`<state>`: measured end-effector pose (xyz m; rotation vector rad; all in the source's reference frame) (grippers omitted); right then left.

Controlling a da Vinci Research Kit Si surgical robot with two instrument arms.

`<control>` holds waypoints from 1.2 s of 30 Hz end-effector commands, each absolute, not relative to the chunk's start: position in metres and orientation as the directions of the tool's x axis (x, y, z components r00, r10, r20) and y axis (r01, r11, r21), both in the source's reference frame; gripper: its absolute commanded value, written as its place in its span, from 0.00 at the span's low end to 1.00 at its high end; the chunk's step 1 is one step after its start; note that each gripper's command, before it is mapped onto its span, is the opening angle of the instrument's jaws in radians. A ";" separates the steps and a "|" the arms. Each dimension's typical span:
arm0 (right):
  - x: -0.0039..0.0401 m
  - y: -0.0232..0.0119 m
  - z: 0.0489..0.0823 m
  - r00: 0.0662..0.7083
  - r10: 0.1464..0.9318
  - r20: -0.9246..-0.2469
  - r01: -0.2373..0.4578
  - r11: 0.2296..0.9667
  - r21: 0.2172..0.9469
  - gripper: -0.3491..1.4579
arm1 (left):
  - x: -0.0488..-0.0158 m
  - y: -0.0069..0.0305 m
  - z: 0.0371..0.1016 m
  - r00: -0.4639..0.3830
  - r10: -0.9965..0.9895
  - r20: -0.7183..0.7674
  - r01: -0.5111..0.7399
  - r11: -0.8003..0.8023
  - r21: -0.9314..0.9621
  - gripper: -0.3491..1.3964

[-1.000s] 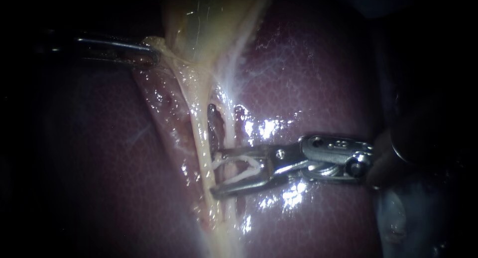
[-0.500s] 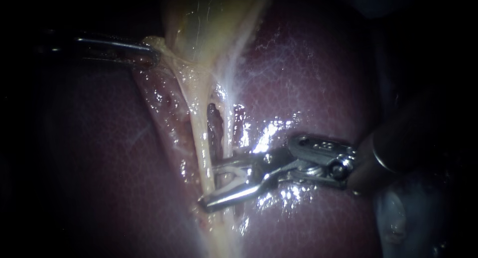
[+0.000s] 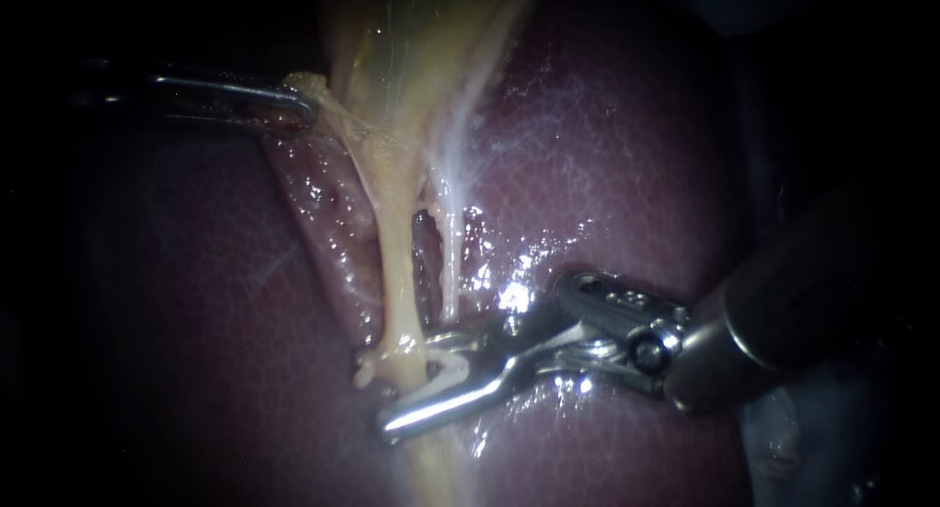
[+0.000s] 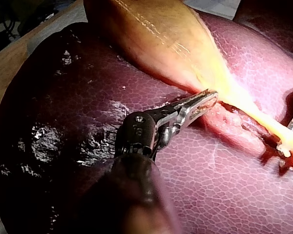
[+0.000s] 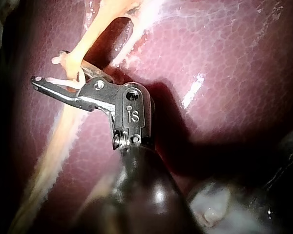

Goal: Clipping first clip left tube

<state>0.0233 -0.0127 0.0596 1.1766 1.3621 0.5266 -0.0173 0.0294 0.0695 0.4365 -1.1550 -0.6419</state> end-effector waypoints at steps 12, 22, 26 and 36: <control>0.0224 -0.0120 0.0601 0.208 0.873 -0.440 0.307 0.369 0.877 0.23 | -0.0174 0.0294 0.0696 0.259 -0.667 0.698 0.240 0.745 0.623 0.00; 0.0223 -0.0122 0.0603 0.207 0.873 -0.442 0.305 0.371 0.877 0.00 | -0.0174 0.0294 0.0696 0.259 -0.667 0.698 0.240 0.745 0.623 0.00; 0.0224 -0.0122 0.0603 0.208 0.873 -0.442 0.307 0.371 0.876 0.00 | -0.0173 0.0293 0.0695 0.259 -0.667 0.698 0.240 0.745 0.623 0.00; 0.0223 -0.0123 0.0610 0.210 0.874 -0.439 0.304 0.368 0.879 0.00 | -0.0172 0.0293 0.0695 0.259 -0.668 0.698 0.240 0.745 0.623 0.00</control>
